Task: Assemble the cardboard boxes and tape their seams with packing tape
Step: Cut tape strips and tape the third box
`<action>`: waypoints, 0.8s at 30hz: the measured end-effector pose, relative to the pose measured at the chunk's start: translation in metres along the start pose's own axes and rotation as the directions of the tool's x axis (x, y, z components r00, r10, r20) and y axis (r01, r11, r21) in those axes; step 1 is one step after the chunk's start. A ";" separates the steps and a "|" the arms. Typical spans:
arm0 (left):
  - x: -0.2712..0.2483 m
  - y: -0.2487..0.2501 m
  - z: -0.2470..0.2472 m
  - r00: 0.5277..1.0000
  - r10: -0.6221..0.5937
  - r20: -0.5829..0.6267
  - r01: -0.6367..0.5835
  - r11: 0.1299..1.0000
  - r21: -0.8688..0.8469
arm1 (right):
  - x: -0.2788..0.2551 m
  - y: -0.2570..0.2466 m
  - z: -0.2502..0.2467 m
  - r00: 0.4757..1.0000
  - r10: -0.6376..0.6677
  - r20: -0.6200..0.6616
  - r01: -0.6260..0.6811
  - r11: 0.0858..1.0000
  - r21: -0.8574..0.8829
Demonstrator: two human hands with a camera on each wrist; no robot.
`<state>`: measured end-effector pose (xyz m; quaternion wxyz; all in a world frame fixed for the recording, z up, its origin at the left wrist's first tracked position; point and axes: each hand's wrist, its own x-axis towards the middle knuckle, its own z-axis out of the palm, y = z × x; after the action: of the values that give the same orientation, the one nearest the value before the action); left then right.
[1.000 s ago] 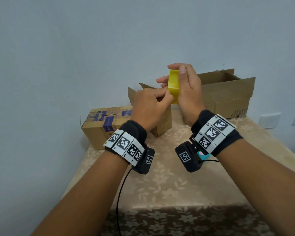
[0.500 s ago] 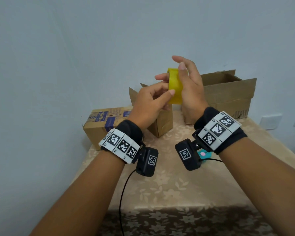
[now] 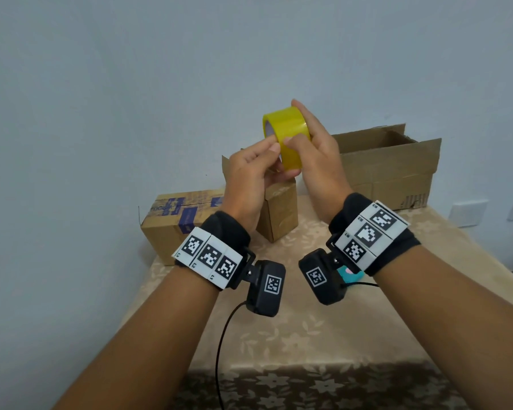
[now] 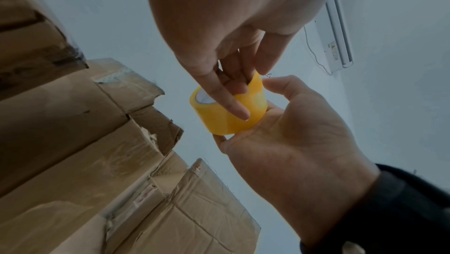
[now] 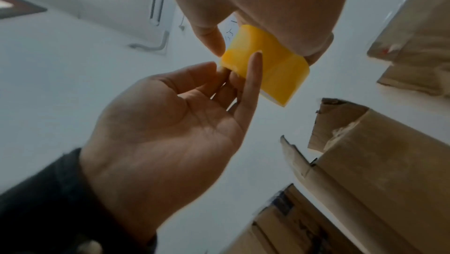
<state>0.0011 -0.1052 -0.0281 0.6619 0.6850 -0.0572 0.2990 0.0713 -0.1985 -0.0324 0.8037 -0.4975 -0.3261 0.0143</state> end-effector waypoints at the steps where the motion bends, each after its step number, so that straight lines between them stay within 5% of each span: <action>1: 0.000 0.000 0.000 1.000 -0.003 -0.011 0.003 1.000 -0.004 | -0.001 0.000 0.001 1.000 0.007 -0.006 -0.007 1.000 0.029; 11: -0.002 0.004 0.007 0.997 0.005 -0.079 -0.006 1.000 -0.010 | -0.002 0.007 0.003 0.998 -0.044 -0.033 0.046 0.997 0.057; 16: 0.001 0.000 0.006 0.995 -0.004 -0.097 -0.003 0.997 -0.071 | 0.003 -0.001 0.004 1.000 0.029 0.009 -0.030 0.979 0.201; 24: 0.002 -0.008 0.007 0.992 -0.027 -0.121 0.008 0.988 -0.156 | 0.005 0.009 0.009 0.998 0.060 0.004 -0.060 0.978 0.202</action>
<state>0.0085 -0.1104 -0.0339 0.7182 0.6120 -0.0334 0.3294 0.0728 -0.1849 -0.0350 0.8496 -0.4229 -0.3070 0.0710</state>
